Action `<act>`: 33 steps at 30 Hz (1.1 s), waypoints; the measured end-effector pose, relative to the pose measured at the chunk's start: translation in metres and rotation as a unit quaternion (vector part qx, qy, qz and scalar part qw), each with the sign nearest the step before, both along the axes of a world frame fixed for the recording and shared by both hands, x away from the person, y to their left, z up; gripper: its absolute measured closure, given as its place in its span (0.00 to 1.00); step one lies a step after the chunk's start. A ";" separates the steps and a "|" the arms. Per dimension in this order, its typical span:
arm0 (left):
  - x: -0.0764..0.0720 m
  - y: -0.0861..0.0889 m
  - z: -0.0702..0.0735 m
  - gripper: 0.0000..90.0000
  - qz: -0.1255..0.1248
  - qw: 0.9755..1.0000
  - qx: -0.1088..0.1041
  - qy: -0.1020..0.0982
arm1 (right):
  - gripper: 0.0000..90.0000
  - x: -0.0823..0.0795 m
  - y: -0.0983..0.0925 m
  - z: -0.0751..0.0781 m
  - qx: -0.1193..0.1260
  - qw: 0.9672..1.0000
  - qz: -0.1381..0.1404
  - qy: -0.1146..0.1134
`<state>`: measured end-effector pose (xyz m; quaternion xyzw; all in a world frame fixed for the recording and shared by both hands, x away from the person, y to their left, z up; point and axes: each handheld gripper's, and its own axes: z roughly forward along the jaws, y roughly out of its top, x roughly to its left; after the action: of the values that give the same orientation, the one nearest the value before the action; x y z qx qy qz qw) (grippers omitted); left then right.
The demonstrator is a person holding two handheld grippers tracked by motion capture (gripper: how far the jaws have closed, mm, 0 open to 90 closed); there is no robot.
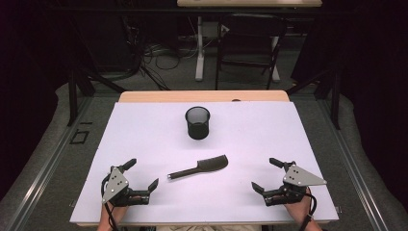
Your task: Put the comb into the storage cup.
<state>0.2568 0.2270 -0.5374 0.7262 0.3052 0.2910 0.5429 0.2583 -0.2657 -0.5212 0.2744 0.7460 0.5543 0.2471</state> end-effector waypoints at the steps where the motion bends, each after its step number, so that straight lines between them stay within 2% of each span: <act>1: 0.000 0.000 0.000 0.00 0.000 1.000 0.000 0.000 | 0.00 0.000 0.000 0.000 0.000 1.000 0.000 0.002; 10: 0.003 0.000 0.002 0.00 -0.002 1.000 0.005 0.008 | 0.00 0.004 0.001 -0.001 -0.001 1.000 0.002 0.009; 21: 0.011 -0.009 0.005 0.00 -0.007 1.000 0.011 0.017 | 0.00 0.005 0.001 -0.001 -0.004 1.000 0.004 0.013; 26: 0.016 -0.011 0.010 0.00 -0.012 0.999 0.013 0.039 | 0.00 0.007 0.002 -0.003 -0.006 1.000 0.003 0.014; 33: 0.023 -0.017 0.014 0.00 -0.017 0.998 0.023 0.052 | 0.00 0.008 0.002 -0.003 -0.007 1.000 0.001 0.016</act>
<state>0.2793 0.2101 -0.5239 0.7580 0.3135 0.2504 0.5142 0.2666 -0.2633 -0.5243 0.2809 0.7540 0.5449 0.2360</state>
